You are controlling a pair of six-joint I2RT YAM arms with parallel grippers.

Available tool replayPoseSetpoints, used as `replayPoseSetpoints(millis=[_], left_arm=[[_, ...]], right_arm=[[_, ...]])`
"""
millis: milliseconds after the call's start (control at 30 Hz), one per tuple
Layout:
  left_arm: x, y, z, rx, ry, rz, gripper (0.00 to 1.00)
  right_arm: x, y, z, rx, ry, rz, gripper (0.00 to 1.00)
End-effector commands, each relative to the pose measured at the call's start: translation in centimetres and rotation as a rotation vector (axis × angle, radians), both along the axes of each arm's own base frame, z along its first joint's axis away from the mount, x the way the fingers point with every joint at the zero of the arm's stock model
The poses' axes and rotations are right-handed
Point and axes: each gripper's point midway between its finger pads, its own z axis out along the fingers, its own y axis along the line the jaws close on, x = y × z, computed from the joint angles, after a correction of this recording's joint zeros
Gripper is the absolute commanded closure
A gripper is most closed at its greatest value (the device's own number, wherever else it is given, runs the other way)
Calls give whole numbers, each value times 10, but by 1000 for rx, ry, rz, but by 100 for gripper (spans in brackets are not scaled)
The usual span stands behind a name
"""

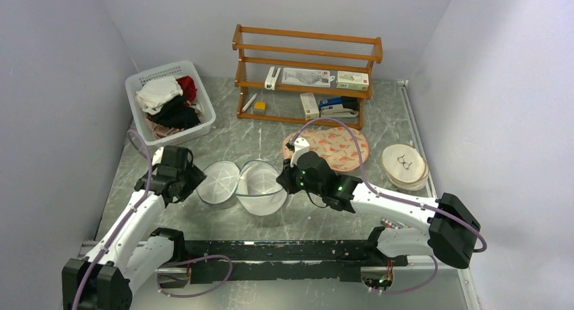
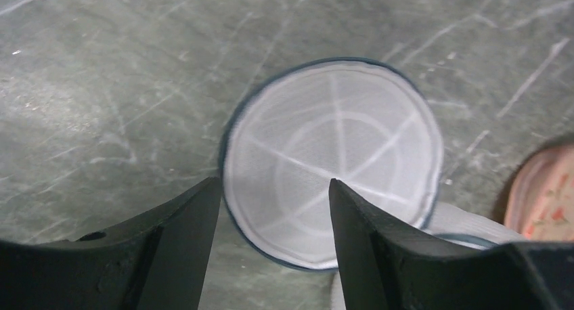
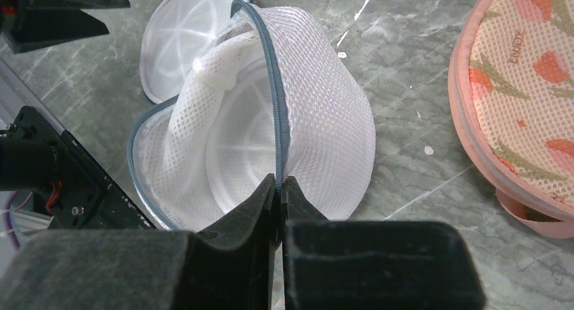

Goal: Unzip the laundry bag and remove the bra

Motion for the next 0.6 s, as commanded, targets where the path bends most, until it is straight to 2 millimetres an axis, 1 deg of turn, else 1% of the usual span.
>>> replayPoseSetpoints(millis=[0, 33, 67, 133, 167, 300, 500, 567], left_arm=[[-5, 12, -15, 51, 33, 57, 30], [-5, 12, -18, 59, 46, 51, 32], [-6, 12, -22, 65, 56, 47, 36], [-8, 15, -29, 85, 72, 40, 51], [-8, 16, -32, 95, 76, 37, 54], [-8, 18, -40, 121, 96, 17, 55], [-7, 14, -54, 122, 135, -27, 50], [-7, 11, -58, 113, 141, -36, 52]], right_arm=[[5, 0, 7, 8, -19, -16, 96], [4, 0, 6, 9, -17, -15, 96], [4, 0, 6, 10, -16, -13, 96], [4, 0, 6, 13, -13, -12, 96], [4, 1, 6, 15, -13, -13, 96], [4, 2, 6, 19, -12, -11, 95], [3, 5, 4, 23, -6, -3, 95], [3, 5, 4, 21, -3, -2, 95]])
